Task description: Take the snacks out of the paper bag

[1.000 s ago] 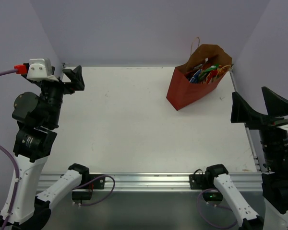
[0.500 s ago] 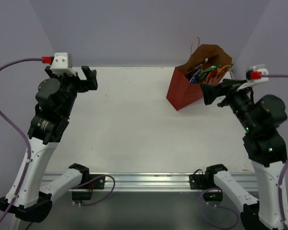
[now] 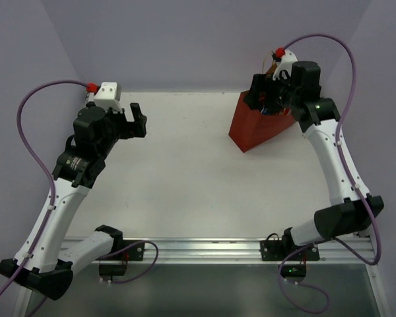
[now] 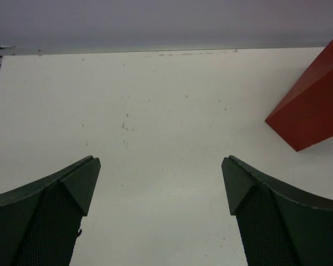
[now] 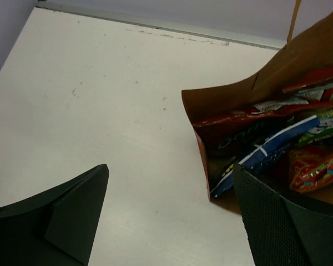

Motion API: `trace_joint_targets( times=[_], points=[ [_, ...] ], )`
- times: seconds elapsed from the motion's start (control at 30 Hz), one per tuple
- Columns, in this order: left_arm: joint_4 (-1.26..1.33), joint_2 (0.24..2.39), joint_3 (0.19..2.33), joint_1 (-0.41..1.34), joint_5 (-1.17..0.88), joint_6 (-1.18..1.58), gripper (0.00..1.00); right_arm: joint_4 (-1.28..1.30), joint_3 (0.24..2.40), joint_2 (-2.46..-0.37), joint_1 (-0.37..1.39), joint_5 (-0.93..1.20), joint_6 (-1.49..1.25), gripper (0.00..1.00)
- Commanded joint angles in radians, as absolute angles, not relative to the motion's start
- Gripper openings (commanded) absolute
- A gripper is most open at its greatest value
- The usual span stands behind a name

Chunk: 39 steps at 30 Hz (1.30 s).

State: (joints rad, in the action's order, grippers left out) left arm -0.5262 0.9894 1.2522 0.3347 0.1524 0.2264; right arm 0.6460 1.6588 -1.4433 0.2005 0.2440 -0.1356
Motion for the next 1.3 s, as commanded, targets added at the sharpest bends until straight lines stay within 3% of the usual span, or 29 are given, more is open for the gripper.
trace_joint_targets(
  times=[0.0,0.37,0.83,0.97,1.0,1.27],
  points=[
    [-0.551,0.962,1.244,0.339,0.155,0.235,1.0,0.657,1.759,-1.561,0.189,0.31,-0.06,0.91],
    [-0.574,0.948,1.227,0.339,0.173,0.213,1.0,0.721,1.867,-1.77,0.189,0.371,-0.008,0.69],
    [-0.595,0.985,1.255,0.339,0.178,0.179,1.0,0.776,1.833,-1.805,0.23,0.305,0.104,0.48],
    [-0.603,0.982,1.253,0.339,0.178,0.178,1.0,0.776,1.839,-1.81,0.244,0.265,0.113,0.39],
    [-0.603,0.982,1.255,0.339,0.178,0.178,1.0,0.779,1.844,-1.812,0.247,0.256,0.115,0.32],
    [-0.614,0.971,1.256,0.339,0.187,0.169,1.0,0.77,1.838,-1.812,0.275,0.193,0.13,0.05]
  ],
)
